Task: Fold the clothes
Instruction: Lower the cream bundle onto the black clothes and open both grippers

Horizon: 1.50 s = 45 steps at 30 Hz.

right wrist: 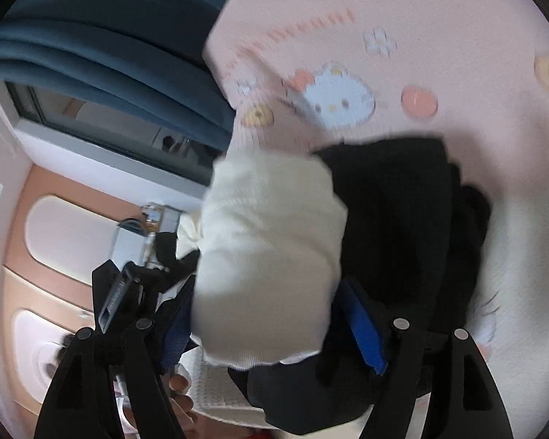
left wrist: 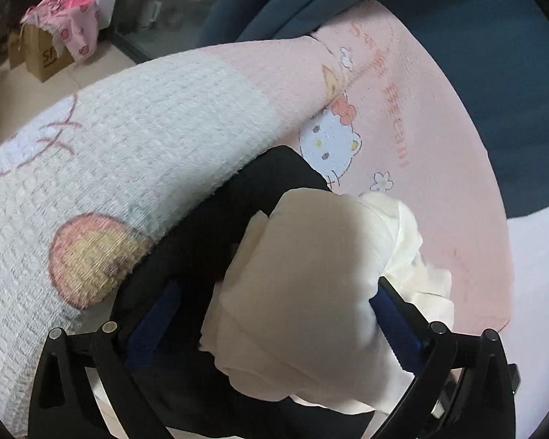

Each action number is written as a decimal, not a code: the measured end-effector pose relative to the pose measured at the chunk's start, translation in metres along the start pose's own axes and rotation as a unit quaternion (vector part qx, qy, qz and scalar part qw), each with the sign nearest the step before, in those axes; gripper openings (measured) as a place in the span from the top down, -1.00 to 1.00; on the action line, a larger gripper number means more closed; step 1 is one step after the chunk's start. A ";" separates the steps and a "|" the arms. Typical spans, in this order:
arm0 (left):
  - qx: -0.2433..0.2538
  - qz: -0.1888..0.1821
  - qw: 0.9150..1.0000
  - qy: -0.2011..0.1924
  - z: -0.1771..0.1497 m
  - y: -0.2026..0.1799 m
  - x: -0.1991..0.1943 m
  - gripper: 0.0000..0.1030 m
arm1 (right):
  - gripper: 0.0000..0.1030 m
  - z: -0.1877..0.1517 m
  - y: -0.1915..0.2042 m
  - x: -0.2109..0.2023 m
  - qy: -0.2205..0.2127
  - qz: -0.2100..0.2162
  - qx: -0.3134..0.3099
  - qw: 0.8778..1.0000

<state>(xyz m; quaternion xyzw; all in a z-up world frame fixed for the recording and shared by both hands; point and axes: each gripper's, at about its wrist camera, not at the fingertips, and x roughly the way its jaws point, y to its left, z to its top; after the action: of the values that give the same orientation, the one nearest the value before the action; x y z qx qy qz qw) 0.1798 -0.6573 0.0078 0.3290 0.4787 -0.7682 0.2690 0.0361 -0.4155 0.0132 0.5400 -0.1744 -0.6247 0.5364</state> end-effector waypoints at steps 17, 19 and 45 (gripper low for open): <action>0.005 -0.002 1.000 -0.027 -0.014 0.004 -0.014 -1.00 | 0.01 0.024 0.000 0.012 -0.023 -0.052 -0.021 0.998; 0.010 0.011 0.999 -0.053 -0.019 -0.004 -0.027 -1.00 | -0.19 0.026 0.001 0.009 -0.018 -0.036 -0.024 0.999; 0.019 0.043 0.988 -0.145 -0.117 -0.018 -0.137 -1.00 | -0.65 -0.037 0.043 -0.116 -0.062 -0.096 -0.180 0.977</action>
<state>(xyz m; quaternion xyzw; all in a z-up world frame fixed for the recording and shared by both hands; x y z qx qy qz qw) 0.2837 -0.5297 0.0846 0.2392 0.4055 -0.8042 0.3628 0.0704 -0.3183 0.0903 0.4092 -0.0395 -0.7266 0.5505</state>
